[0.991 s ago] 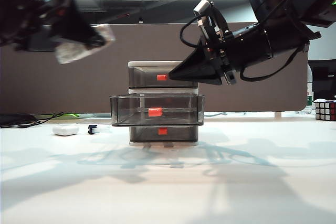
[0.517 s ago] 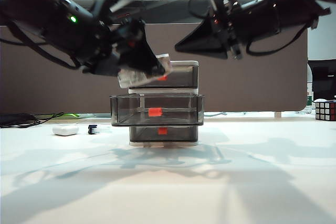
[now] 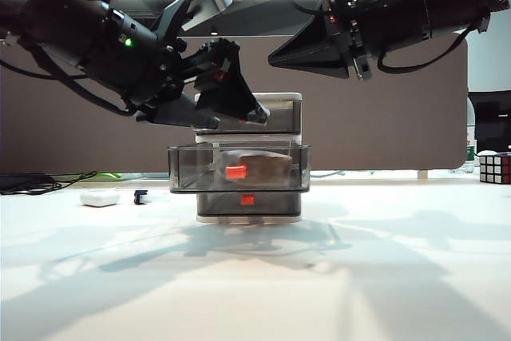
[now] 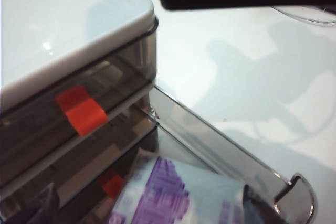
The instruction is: Open the second layer of the drawer on the table, pick up a pack of napkins on the table and put it in, and finally close the drawer.
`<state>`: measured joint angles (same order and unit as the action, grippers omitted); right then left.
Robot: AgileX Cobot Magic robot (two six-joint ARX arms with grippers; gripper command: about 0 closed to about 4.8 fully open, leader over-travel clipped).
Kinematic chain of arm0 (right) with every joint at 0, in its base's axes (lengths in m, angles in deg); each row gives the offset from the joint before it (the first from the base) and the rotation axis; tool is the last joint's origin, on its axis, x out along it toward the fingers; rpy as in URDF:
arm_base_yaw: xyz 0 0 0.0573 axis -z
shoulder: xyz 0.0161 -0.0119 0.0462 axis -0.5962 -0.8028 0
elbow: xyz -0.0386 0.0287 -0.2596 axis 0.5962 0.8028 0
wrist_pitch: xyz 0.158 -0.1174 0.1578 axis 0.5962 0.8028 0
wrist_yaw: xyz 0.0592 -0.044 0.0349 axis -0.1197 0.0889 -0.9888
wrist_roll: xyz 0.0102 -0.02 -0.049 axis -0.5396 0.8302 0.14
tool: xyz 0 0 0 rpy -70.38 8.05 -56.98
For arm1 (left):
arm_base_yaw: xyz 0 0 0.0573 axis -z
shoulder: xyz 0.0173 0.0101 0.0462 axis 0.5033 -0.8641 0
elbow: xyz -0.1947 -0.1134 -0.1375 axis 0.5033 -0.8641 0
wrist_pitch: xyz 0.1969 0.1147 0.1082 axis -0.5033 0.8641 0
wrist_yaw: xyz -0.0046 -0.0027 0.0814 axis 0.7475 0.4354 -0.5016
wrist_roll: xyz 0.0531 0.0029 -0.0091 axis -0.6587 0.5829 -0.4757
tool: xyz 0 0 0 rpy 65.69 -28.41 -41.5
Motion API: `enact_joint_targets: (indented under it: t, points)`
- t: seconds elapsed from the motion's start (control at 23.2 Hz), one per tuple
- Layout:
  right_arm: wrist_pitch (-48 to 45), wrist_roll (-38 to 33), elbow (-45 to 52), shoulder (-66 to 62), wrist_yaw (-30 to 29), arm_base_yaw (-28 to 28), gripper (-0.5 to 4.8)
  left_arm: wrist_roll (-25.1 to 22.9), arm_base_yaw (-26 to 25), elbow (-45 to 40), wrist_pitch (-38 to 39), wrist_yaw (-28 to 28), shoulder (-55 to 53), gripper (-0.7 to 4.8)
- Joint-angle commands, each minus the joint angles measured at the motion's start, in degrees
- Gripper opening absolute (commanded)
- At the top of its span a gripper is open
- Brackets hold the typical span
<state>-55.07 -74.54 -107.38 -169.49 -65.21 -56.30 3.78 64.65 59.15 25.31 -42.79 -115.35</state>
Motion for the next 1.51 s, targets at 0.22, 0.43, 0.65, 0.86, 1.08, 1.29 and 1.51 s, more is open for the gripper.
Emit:
enact_joint_targets:
  t: [0.22,0.43,0.65,0.86,1.08,1.29,1.51]
  points:
    - [-1.2,-0.17,-1.64,0.17,-0.02,-0.02,-0.05,-0.02,0.07,0.33,23.08,0.57,18.43,2.57]
    - [-0.9,-0.22,-6.8,-2.05,0.57,-0.15,-0.05,-0.2,-0.07,0.26,43.04,0.55,25.27,0.02]
    - [0.92,-0.83,-13.09,-6.71,0.63,-1.38,-0.05,-0.22,-0.07,-0.52,45.53,3.41,21.07,-0.03]
    - [1.2,-0.83,-19.39,-12.39,1.55,-2.86,-0.05,-0.09,-0.33,-0.59,36.0,9.94,12.0,-0.03]
    - [3.65,-0.83,-23.56,-16.41,1.6,-3.06,-0.05,1.55,-0.33,-0.55,29.18,12.02,4.63,-0.03]
    - [5.57,1.01,-23.8,-17.68,1.9,-2.93,-0.05,1.55,-0.31,-0.59,24.37,11.89,0.68,-0.03]
    - [8.31,3.19,-23.8,-17.68,6.27,-2.93,-0.05,1.62,-0.28,-0.59,19.52,9.03,0.7,-0.03]
